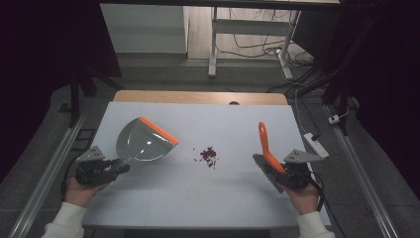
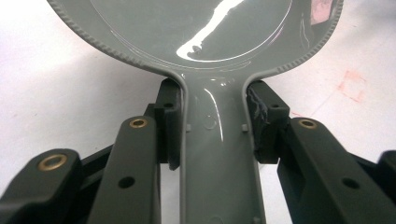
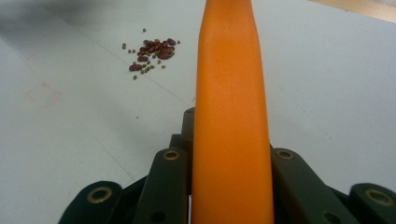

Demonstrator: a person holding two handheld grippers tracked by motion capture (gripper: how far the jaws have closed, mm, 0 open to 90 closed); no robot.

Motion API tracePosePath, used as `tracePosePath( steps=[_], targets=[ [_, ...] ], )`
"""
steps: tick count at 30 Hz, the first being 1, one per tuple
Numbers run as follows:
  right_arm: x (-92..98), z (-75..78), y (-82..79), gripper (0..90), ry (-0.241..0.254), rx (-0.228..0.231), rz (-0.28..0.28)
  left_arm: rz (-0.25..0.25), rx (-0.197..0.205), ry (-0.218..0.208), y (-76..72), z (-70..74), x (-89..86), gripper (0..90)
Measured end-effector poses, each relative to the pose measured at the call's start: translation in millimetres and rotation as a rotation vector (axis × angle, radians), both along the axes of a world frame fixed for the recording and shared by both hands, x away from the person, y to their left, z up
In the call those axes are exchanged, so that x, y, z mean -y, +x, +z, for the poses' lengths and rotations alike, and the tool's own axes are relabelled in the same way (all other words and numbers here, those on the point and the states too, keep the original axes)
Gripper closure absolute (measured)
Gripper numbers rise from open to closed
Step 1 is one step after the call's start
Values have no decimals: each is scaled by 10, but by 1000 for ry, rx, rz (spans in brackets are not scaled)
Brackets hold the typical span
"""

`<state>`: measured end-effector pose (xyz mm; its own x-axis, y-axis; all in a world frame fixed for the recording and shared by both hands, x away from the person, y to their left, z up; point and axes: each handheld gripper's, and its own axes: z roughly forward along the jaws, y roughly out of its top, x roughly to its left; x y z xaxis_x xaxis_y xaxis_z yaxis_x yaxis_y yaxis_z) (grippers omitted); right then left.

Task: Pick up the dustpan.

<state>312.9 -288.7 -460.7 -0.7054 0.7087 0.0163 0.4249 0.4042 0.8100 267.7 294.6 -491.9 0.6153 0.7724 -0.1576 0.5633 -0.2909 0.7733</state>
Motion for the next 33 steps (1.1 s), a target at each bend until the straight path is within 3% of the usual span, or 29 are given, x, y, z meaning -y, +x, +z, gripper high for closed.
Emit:
tracePosePath(
  steps=[5, 14, 28, 33],
  targets=[
    [-3, 6, -5, 766, -3, 5, 3, -46, -7, 8, -15, 23, 32, 618],
    [-19, -21, 3, 765, -17, -7, 5, -152, -33, 77, -15, -3, 167, 618],
    [-36, -47, 11, 766, -26, -21, 11, -292, -73, 112, -35, -46, 397, 618],
    [-35, -43, 11, 765, -24, -18, 13, -314, -83, 115, -44, -56, 465, 618]
  ],
)
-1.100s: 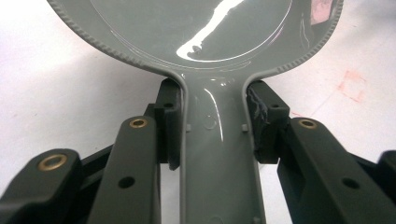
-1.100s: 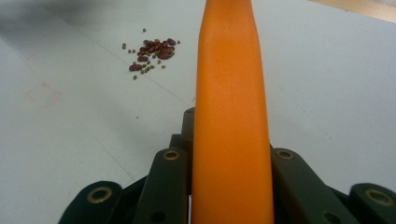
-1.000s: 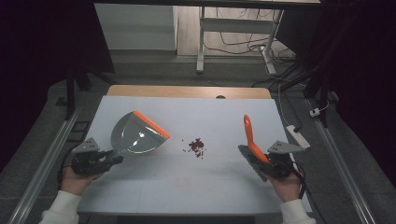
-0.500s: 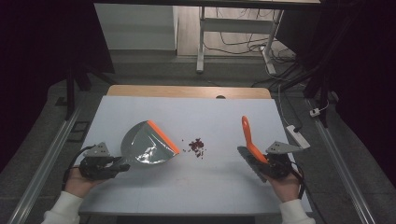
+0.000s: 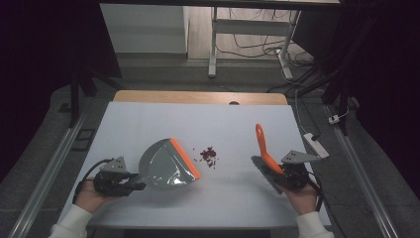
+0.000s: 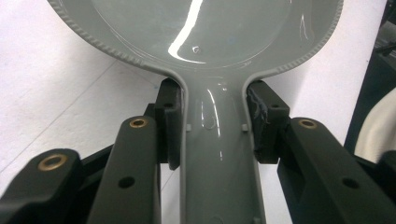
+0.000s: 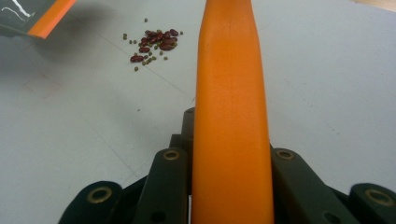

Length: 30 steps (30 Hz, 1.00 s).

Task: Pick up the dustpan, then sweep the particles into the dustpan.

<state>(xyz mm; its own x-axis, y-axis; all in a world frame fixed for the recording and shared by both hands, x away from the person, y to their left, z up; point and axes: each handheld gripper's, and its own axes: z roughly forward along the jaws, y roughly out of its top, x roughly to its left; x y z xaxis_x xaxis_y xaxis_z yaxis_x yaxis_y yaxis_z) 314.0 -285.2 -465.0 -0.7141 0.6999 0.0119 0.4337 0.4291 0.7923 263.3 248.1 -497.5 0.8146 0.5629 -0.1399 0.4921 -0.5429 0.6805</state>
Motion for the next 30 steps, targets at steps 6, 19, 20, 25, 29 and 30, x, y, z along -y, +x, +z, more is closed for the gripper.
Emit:
tracePosePath(
  steps=[6, 19, 20, 25, 29, 30],
  targets=[
    [-9, 0, 3, 766, 1, 2, 1, -19, -11, 14, -10, -13, 42, 618],
    [-210, 129, 190, 766, 41, 37, -3, -13, -25, 14, -26, -1, -11, 618],
    [-242, 137, 220, 766, 38, 38, 0, -13, -25, 14, -27, 1, -16, 617],
    [-371, 152, 341, 766, 46, 26, -4, -9, -29, 17, -22, 1, -35, 618],
    [-445, 143, 398, 766, 41, 23, -3, -12, -31, 23, -12, -8, -29, 618],
    [-482, 143, 432, 766, 41, 23, -1, -11, -33, 25, -10, -11, -26, 617]
  ],
)
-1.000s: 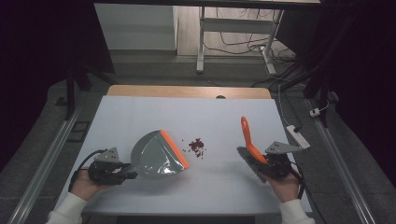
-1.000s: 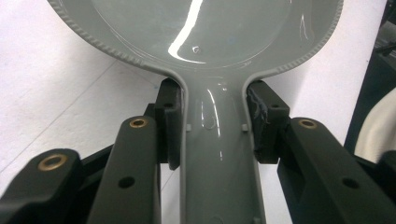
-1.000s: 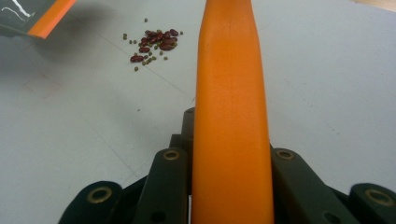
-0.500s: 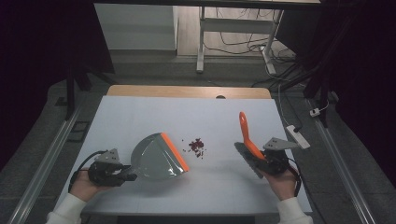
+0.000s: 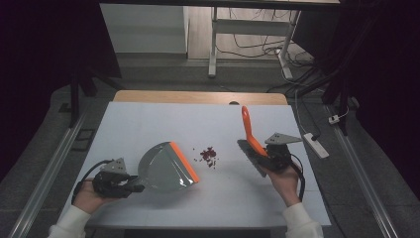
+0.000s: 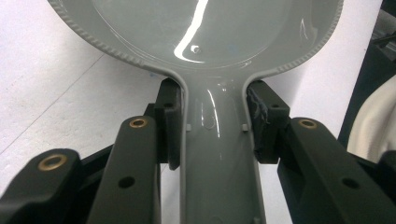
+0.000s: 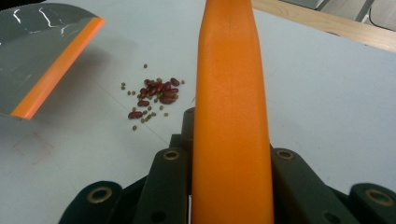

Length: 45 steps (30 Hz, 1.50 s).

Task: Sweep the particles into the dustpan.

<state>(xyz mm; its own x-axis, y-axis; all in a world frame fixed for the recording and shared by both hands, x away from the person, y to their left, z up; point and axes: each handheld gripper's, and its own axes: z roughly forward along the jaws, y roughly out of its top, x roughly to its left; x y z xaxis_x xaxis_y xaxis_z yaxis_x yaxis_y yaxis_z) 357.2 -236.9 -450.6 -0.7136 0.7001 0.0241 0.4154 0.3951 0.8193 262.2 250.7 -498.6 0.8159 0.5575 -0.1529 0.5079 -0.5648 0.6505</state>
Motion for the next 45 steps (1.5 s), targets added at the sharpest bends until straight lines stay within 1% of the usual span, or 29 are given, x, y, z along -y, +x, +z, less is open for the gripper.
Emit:
tracePosePath(
  steps=[8, 10, 11, 14, 16, 18, 21, 23, 25, 28, 32, 35, 39, 42, 45],
  targets=[
    [-125, 8, 122, 766, 1, -1, 2, -9, -7, 18, 5, -15, 27, 617],
    [-190, -3, 171, 766, -14, -5, 10, -13, -12, 18, 9, -21, 36, 618],
    [-190, -3, 171, 766, -14, -5, 10, -13, -11, 21, 10, -25, 42, 618],
    [-268, -17, 226, 766, -26, -9, 19, -18, -17, 34, 16, -38, 63, 617],
    [-353, -35, 282, 766, -36, -15, 29, -22, -19, 45, 20, -50, 81, 618],
    [-379, -44, 301, 766, -40, -15, 35, -29, -22, 53, 26, -57, 99, 617],
    [-459, -79, 357, 766, -52, -31, 45, -34, -25, 55, 38, -69, 125, 617],
    [-512, -103, 390, 766, -67, -31, 53, -38, -28, 56, 48, -74, 139, 617],
    [-584, -132, 435, 766, -77, -40, 59, -41, -30, 60, 58, -75, 147, 617],
    [-628, -152, 467, 766, -90, -43, 63, -39, -29, 58, 76, -79, 158, 617],
    [-704, -201, 524, 766, -111, -48, 70, -41, -30, 67, 99, -84, 183, 617],
    [-729, -226, 555, 766, -130, -59, 72, -44, -34, 77, 113, -94, 199, 617],
    [-747, -257, 591, 766, -138, -71, 67, -48, -36, 84, 128, -110, 227, 617],
    [-780, -285, 619, 766, -153, -66, 72, -55, -38, 87, 148, -114, 245, 617],
    [-817, -316, 639, 766, -170, -71, 74, -58, -39, 88, 161, -117, 261, 617]
  ],
)
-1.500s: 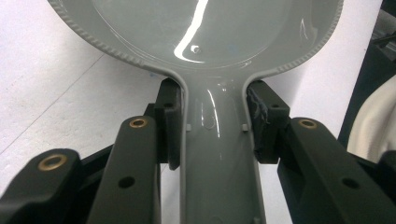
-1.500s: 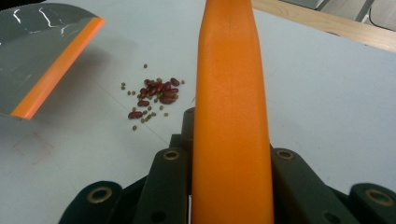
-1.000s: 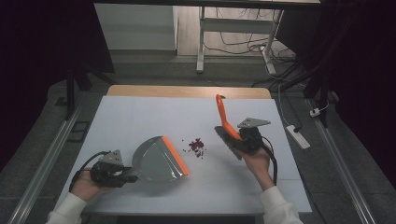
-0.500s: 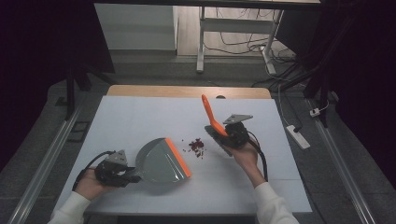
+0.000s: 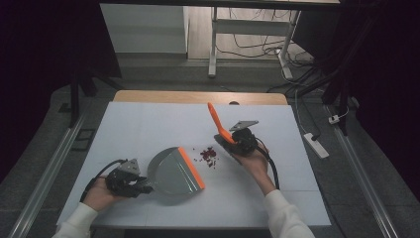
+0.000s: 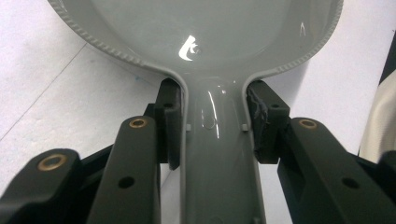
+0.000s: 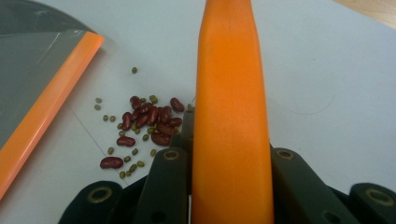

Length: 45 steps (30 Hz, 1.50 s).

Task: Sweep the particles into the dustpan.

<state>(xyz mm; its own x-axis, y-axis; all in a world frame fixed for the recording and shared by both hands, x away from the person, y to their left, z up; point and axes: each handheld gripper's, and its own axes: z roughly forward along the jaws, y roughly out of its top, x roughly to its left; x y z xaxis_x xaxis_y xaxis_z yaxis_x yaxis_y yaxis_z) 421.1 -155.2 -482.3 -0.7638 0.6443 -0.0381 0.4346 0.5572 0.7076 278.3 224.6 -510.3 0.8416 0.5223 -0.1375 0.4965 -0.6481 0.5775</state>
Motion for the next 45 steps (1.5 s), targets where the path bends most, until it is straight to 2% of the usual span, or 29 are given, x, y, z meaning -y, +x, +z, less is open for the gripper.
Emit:
tracePosePath(
  steps=[11, 22, 27, 40, 43, 45],
  targets=[
    [-125, -86, 69, 766, -43, -3, -1, -22, -8, 16, 21, -26, 48, 617],
    [-173, -150, 123, 766, -64, -5, -10, -19, -25, 5, 49, -49, 62, 617],
    [-239, -195, 145, 767, -76, -5, 5, -22, -33, 3, 69, -56, 65, 617],
    [-432, -228, 89, 769, -75, -9, 42, -19, -39, 4, 82, -70, 71, 617],
    [-452, -233, 69, 769, -43, -34, 59, -19, -39, 3, 82, -70, 73, 617],
    [-492, -236, 36, 769, -53, -27, 70, -17, -39, 5, 84, -73, 75, 617]
  ],
)
